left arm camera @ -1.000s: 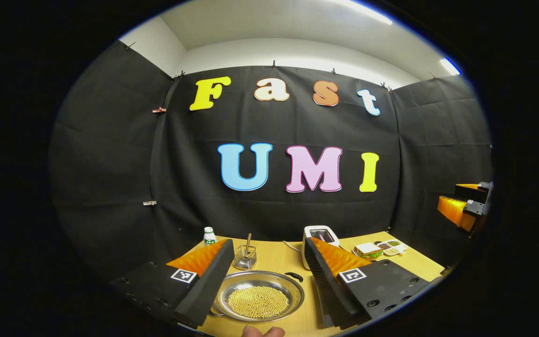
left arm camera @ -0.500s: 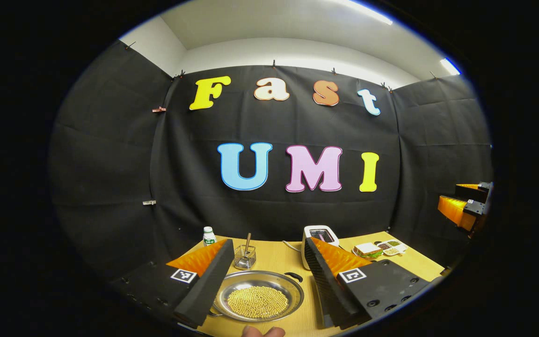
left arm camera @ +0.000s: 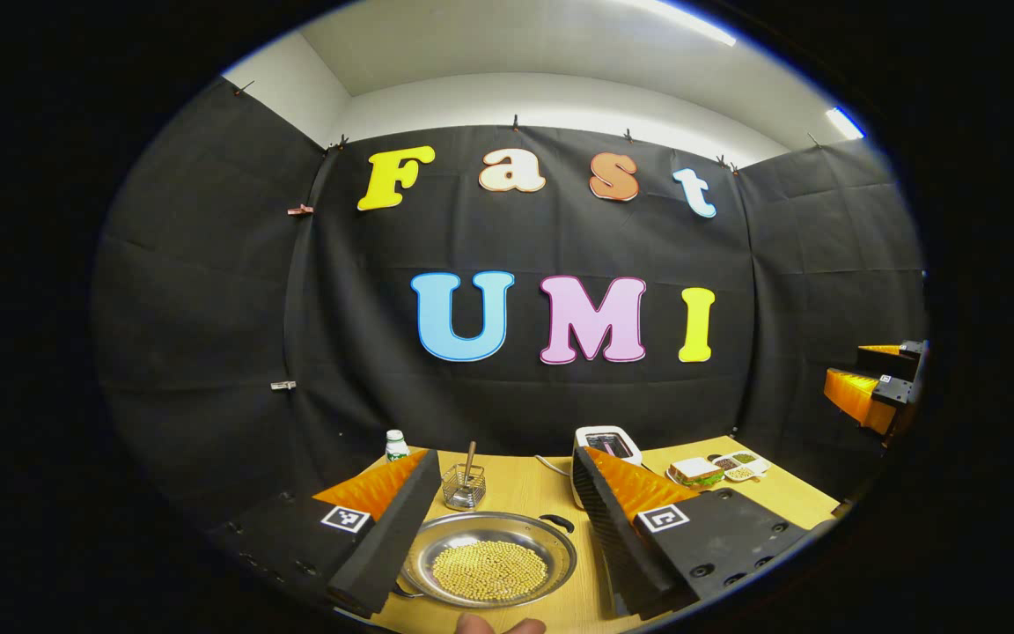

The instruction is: First push the handle of the pot to place it horizontally, then grasp the pot with both hands and set it on the induction cooktop.

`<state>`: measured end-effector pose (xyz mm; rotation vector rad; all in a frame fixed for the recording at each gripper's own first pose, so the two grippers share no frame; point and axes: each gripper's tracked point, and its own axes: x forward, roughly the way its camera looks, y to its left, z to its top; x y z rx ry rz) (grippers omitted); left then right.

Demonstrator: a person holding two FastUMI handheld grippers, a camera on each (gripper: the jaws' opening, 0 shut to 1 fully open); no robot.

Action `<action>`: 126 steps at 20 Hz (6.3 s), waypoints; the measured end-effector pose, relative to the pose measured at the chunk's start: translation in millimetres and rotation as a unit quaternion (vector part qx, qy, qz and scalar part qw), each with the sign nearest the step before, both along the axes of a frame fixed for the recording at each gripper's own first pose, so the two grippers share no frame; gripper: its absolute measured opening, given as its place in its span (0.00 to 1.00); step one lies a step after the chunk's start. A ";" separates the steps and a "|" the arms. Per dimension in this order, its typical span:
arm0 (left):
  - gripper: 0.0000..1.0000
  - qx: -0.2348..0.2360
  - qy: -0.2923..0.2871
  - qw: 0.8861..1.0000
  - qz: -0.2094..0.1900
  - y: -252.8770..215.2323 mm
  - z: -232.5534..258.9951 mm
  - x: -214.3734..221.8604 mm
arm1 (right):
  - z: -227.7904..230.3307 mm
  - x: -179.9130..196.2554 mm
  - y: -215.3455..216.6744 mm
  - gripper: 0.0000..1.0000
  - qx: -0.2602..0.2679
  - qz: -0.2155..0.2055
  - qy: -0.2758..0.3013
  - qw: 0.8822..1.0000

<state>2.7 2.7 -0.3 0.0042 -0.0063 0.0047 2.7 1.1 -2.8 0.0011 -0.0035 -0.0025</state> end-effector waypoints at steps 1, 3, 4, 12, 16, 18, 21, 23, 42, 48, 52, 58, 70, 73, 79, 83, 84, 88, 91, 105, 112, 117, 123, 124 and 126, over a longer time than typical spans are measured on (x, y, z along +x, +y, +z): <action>0.95 0.000 -0.001 1.000 -0.001 -0.5 0.9 0.0 | -0.1 0.3 0.8 0.98 -0.001 0.001 -0.001 1.000; 0.95 -0.001 -0.002 1.000 -0.004 -1.6 1.8 -1.4 | -0.9 0.7 1.1 0.98 -0.003 0.002 0.000 1.000; 0.95 -0.001 -0.002 1.000 -0.007 -2.4 1.7 -2.4 | -0.4 1.0 1.1 0.98 -0.003 0.002 0.000 1.000; 0.07 0.005 0.017 0.998 -0.054 -13.4 -4.1 -13.5 | -0.7 0.8 3.3 0.97 -0.005 0.007 -0.001 1.000; 0.05 0.001 0.067 0.996 -0.060 -7.7 -27.8 -8.3 | -0.8 1.9 3.6 0.98 -0.009 0.010 -0.001 1.000; 0.05 -0.004 0.099 0.993 -0.067 -5.7 -42.2 -8.5 | -0.9 1.7 3.1 0.98 -0.012 0.008 0.000 1.000; 0.05 -0.010 0.131 0.988 -0.077 -0.2 -56.5 -9.8 | -2.4 1.2 3.7 0.98 -0.014 0.006 0.004 1.000; 0.05 -0.001 0.157 0.983 -0.090 -1.4 -71.0 -14.7 | -3.7 0.9 3.6 0.98 -0.012 0.004 0.006 1.000; 0.05 -0.087 0.473 0.862 -0.160 17.0 -249.7 -75.6 | -12.7 2.5 3.3 0.98 -0.024 0.007 0.032 0.999; 0.05 -0.099 0.496 0.849 -0.151 46.3 -267.6 -42.3 | -17.2 9.2 3.1 0.98 -0.029 0.001 0.037 0.999; 0.06 -0.078 0.529 0.831 -0.156 71.3 -288.9 -26.0 | -23.2 15.4 5.7 0.98 -0.031 -0.002 0.042 0.999; 0.05 -0.047 0.564 0.810 -0.154 89.6 -319.7 -13.0 | -27.4 23.4 3.2 0.98 -0.041 -0.016 0.043 0.998; 0.05 -0.030 0.567 0.810 -0.148 112.5 -335.3 8.7 | -41.7 31.0 12.4 0.98 -0.052 -0.020 0.049 0.997; 0.05 -0.018 0.567 0.811 -0.142 126.0 -338.0 16.2 | -40.3 30.6 14.6 0.98 -0.052 -0.020 0.048 0.997; 0.05 0.028 0.567 0.815 -0.115 172.4 -347.4 48.4 | -46.0 31.2 22.0 0.98 -0.063 -0.015 0.055 0.996; 0.05 0.042 0.561 0.820 -0.104 195.0 -347.8 74.7 | -46.3 29.9 27.5 0.98 -0.071 -0.015 0.060 0.996; 0.05 0.044 0.560 0.821 -0.102 200.0 -348.5 80.6 | -47.3 30.1 28.4 0.98 -0.073 -0.016 0.062 0.995; 0.05 0.065 0.553 0.825 -0.096 214.4 -352.6 107.0 | -48.1 29.4 29.8 0.98 -0.068 -0.020 0.068 0.995; 0.05 0.091 0.549 0.825 -0.093 223.4 -358.4 127.4 | -49.1 28.2 28.0 0.98 -0.066 -0.027 0.071 0.995; 0.05 0.097 0.504 0.858 -0.039 232.2 -344.0 157.8 | -59.1 21.5 29.6 0.98 -0.059 -0.025 0.079 0.995; 0.05 0.100 0.453 0.886 0.004 250.4 -309.0 132.2 | -59.4 16.9 27.1 0.98 -0.050 -0.018 0.081 0.995; 0.18 0.085 0.350 0.933 -0.004 249.1 -261.6 124.6 | -68.9 17.4 33.2 0.98 -0.043 -0.006 0.098 0.994; 0.99 0.017 0.255 0.967 -0.013 242.6 -215.4 111.3 | -84.1 31.8 75.8 0.98 -0.001 0.044 0.128 0.991; 0.96 0.008 0.252 0.968 -0.009 245.7 -216.6 112.2 | -87.5 35.8 85.9 0.98 0.013 0.056 0.136 0.989; 0.97 0.000 0.247 0.969 -0.003 249.9 -214.5 113.6 | -98.3 43.2 105.9 0.98 0.043 0.075 0.157 0.984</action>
